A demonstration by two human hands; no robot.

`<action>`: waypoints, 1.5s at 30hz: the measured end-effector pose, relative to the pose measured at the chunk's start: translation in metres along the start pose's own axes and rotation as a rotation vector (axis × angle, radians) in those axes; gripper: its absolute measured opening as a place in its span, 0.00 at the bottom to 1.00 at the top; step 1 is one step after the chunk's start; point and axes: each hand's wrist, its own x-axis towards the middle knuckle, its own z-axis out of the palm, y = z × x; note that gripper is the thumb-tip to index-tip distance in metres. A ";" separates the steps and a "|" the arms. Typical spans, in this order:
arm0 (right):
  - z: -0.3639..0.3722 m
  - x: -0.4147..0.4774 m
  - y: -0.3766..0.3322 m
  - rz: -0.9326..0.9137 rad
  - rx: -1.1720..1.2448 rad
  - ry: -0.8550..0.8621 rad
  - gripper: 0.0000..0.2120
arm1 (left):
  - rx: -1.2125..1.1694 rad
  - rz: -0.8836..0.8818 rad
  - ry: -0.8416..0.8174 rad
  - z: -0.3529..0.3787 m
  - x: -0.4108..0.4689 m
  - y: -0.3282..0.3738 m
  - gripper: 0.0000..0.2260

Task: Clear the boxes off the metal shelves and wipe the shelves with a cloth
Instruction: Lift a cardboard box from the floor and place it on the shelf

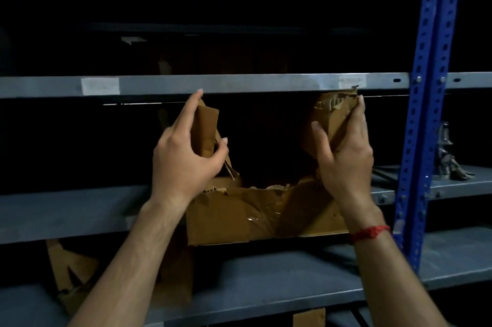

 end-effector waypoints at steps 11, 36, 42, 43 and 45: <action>0.039 0.029 0.054 0.033 0.043 -0.103 0.43 | -0.018 0.050 -0.102 0.064 0.027 -0.038 0.45; 0.122 0.061 0.138 -0.339 -0.265 0.025 0.40 | 0.237 0.034 0.080 0.160 0.038 -0.061 0.39; 0.117 0.058 0.136 -0.315 -0.209 -0.004 0.40 | 0.353 0.066 0.033 0.149 0.031 -0.059 0.38; 0.115 0.057 0.133 -0.318 -0.198 -0.002 0.40 | 0.396 0.059 0.016 0.147 0.030 -0.058 0.38; 0.112 0.056 0.127 -0.335 -0.171 0.009 0.39 | 0.467 0.058 -0.019 0.141 0.028 -0.058 0.38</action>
